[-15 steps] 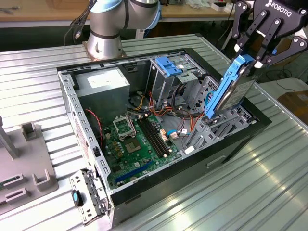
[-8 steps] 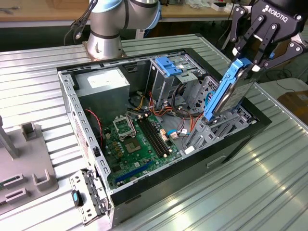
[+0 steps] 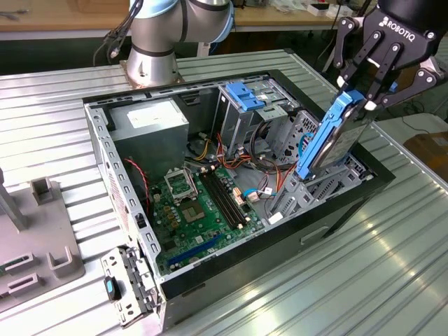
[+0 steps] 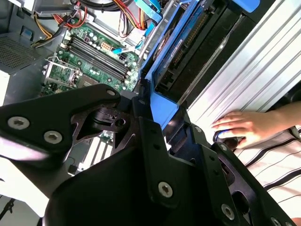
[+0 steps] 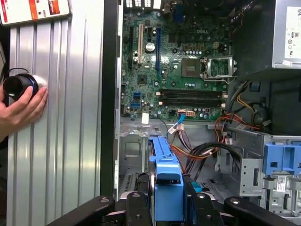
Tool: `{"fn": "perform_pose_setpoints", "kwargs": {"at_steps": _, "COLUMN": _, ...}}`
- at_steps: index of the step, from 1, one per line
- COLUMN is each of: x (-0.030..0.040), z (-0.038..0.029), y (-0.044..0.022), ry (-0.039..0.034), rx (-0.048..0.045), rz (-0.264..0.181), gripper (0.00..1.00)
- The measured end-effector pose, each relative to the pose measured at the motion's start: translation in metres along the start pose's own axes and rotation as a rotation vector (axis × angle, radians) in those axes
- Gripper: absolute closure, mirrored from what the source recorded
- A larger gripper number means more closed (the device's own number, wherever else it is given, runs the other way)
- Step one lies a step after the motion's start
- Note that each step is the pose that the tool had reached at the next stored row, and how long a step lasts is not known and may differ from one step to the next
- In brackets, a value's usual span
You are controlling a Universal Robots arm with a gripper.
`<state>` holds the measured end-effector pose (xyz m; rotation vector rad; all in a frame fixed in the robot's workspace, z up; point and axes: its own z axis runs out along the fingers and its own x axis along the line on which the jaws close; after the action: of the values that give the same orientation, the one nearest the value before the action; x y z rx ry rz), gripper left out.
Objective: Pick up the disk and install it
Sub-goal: 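Insert the disk into the insertion slot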
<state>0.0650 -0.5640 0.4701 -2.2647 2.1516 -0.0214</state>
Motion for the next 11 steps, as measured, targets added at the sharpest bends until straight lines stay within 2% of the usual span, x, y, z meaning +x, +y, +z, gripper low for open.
{"fn": "perform_pose_setpoints", "kwargs": {"at_steps": 8, "x": 0.0002, "z": 0.0096, "y": -0.0024, "ry": 0.0022, "rx": -0.0001, "rz": 0.0, "gripper": 0.64}}
{"fn": "perform_pose_setpoints", "kwargs": {"at_steps": 11, "x": 0.0003, "z": 0.0159, "y": -0.0022, "ry": 0.0023, "rx": -0.0001, "rz": 0.0, "gripper": 0.64}}
